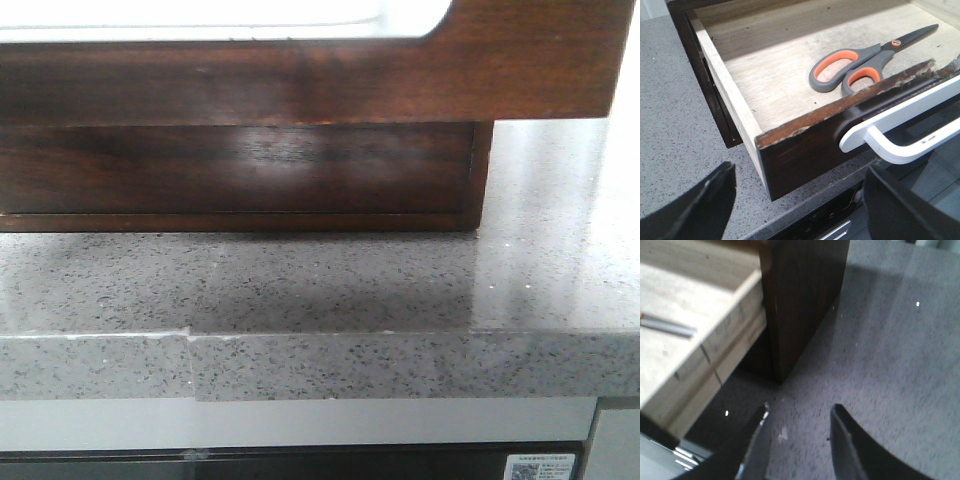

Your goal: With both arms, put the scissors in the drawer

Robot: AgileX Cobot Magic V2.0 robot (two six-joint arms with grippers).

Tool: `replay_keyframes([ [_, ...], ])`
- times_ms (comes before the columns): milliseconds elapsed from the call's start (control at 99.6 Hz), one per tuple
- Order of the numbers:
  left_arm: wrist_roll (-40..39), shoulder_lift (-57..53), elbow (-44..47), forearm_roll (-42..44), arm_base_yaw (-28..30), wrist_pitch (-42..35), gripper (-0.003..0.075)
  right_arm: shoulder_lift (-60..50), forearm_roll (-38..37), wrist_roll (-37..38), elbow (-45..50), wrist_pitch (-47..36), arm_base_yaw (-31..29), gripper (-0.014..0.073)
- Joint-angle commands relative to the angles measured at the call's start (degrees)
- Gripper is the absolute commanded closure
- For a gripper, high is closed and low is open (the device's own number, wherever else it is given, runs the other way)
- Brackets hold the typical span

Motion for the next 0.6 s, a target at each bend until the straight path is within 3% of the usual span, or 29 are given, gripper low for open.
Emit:
replay_keyframes([
  [0, -0.54, 0.60, -1.41, -1.26, -0.50, -4.19, 0.0229, -3.40, -0.07, 0.56, 1.91, -5.30, -0.44, 0.0351],
  [271, -0.54, 0.60, -1.41, -1.26, -0.50, -4.19, 0.0260, -7.53, -0.42, 0.56, 4.07, -5.18, -0.44, 0.0364],
  [592, -0.54, 0.60, -1.41, -1.26, -0.50, -4.09, 0.0603, -7.42, -0.42, 0.56, 4.07, -5.31, -0.44, 0.0635],
])
